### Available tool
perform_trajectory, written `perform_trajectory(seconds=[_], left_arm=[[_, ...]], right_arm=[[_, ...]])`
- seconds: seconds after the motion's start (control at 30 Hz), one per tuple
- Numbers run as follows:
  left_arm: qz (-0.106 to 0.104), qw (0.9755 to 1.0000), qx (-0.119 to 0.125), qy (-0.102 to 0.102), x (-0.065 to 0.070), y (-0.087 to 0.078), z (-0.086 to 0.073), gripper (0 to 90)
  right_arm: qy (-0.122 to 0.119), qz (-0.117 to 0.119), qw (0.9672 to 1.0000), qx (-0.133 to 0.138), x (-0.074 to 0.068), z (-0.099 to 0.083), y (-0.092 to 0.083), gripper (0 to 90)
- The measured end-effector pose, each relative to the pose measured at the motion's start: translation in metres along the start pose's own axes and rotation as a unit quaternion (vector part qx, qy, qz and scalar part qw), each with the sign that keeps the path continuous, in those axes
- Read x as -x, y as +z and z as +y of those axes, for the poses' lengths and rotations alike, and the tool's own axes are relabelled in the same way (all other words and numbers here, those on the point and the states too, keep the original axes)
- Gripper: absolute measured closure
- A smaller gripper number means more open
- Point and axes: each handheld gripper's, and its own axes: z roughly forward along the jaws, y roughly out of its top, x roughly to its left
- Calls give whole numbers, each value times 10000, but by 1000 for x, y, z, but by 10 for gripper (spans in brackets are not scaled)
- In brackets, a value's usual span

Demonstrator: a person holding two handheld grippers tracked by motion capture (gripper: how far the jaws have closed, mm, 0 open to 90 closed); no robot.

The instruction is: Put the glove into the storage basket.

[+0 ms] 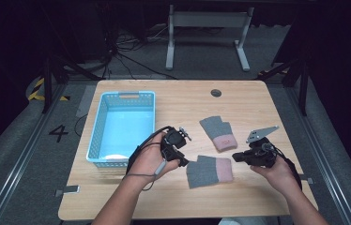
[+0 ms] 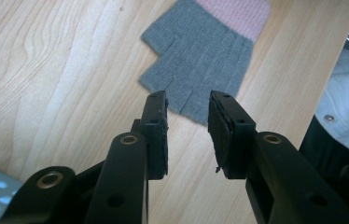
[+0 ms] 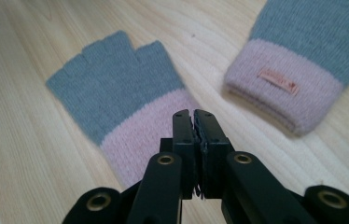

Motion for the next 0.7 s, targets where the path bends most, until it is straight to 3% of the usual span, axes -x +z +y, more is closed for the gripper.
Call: perform_trajectory(seconds=[0.2,0.47,0.63,0.7], left_arm=[[-24,10000,45,-72,-4,-4,-3,676],[33,9998,132,-163,-9,-12,-8,675],[45,9997,151,-197,-10,-12,-9,674],[56,9996,174,-213,-10,-13,-9,674]], right_arm=[[65,-25,9999,94,2,11,-1,860],[218,-272,9993,111,19,30,1,826],[362,-381,9986,114,30,38,6,798],[596,-413,9973,115,39,42,10,774]])
